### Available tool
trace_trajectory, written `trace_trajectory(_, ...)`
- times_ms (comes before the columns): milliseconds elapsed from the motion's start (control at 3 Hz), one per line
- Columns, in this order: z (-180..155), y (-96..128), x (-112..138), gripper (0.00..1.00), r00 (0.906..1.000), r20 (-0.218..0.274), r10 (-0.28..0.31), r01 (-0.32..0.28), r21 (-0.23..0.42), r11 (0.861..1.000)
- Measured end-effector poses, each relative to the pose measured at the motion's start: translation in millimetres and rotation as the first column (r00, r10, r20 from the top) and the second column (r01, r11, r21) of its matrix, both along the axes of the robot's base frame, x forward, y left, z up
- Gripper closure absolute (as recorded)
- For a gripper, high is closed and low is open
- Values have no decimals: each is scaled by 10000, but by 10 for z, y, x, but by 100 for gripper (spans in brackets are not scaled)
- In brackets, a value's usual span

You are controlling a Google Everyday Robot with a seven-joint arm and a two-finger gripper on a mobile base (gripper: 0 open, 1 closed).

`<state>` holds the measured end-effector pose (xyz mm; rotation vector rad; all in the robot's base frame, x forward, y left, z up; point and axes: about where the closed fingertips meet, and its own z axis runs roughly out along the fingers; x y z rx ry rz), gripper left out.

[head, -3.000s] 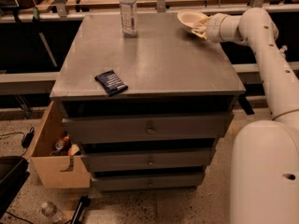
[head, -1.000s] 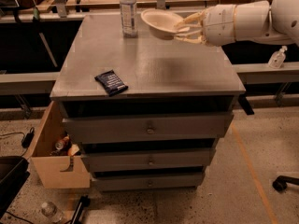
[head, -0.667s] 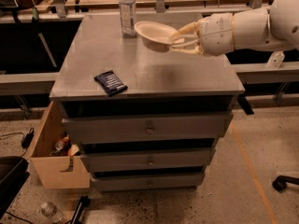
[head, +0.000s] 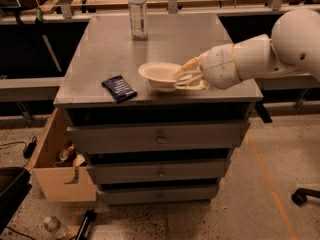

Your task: Move paper bowl near rxbar blueberry

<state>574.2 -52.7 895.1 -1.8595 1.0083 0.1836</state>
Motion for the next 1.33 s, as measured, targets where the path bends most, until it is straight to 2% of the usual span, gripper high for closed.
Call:
trace_trajectory(333, -304, 64, 97, 100, 9993, 58, -365, 368, -672, 9971)
trace_trajectory(667, -599, 10, 357, 100, 9974, 373, -610, 657, -1411, 9878)
trace_trajectory(1000, -619, 19, 363, 84, 9975, 390, -582, 634, -1473, 9871)
trace_trajectory(1333, -629, 42, 360, 59, 9979, 370, -540, 589, -1470, 9874)
